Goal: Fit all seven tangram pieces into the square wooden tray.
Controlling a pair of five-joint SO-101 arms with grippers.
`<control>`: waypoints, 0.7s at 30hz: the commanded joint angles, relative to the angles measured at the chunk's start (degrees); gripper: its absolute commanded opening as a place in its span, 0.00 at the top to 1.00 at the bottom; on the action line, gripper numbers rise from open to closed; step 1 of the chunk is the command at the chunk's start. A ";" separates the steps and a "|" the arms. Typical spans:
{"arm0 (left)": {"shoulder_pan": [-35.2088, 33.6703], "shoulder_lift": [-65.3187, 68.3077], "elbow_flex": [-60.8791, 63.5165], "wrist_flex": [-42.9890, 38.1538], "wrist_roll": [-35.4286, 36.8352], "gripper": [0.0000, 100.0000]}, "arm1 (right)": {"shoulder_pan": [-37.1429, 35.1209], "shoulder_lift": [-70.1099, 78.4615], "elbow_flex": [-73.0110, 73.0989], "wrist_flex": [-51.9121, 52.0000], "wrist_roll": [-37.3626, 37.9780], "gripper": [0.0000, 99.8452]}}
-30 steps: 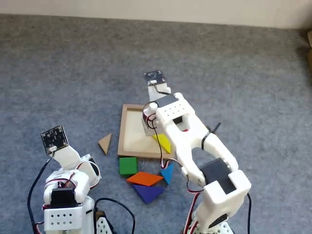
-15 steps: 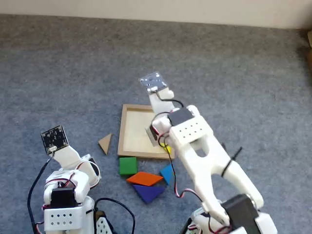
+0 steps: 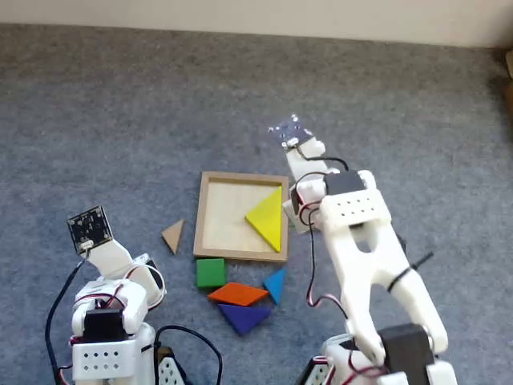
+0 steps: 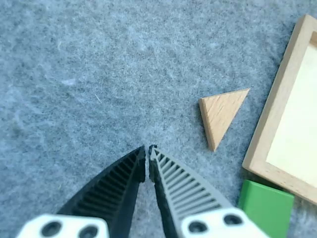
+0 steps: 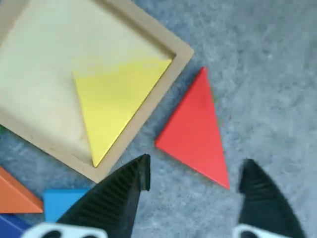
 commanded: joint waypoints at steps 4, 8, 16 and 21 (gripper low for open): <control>1.19 0.40 1.27 0.26 -0.35 0.96 | 0.84 8.48 -2.77 0.22 4.22 0.60; 1.19 0.40 1.27 0.26 -0.35 0.96 | 1.27 14.29 -6.99 0.22 5.10 0.60; 1.19 0.40 1.27 0.26 -0.35 0.96 | 2.07 22.64 -13.67 0.22 4.84 0.60; 1.19 0.40 1.27 0.26 -0.35 0.96 | 2.15 27.74 -17.80 0.13 4.75 0.60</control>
